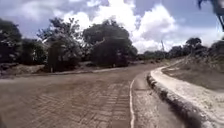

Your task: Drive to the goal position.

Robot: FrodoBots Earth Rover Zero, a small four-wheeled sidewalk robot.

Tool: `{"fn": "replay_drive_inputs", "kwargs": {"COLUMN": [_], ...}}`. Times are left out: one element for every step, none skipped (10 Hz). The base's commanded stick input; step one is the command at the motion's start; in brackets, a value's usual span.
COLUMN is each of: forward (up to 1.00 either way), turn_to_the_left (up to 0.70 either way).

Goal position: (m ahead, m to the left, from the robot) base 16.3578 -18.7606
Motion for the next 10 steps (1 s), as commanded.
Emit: {"fn": "replay_drive_inputs", "kwargs": {"forward": [0.0,0.0,0.0,0.0,0.0,0.0,0.0,0.42,0.7,0.7], "turn_to_the_left": [0.0,0.0,0.0,0.0,0.0,0.0,0.0,0.0,0.0,0.0]}}
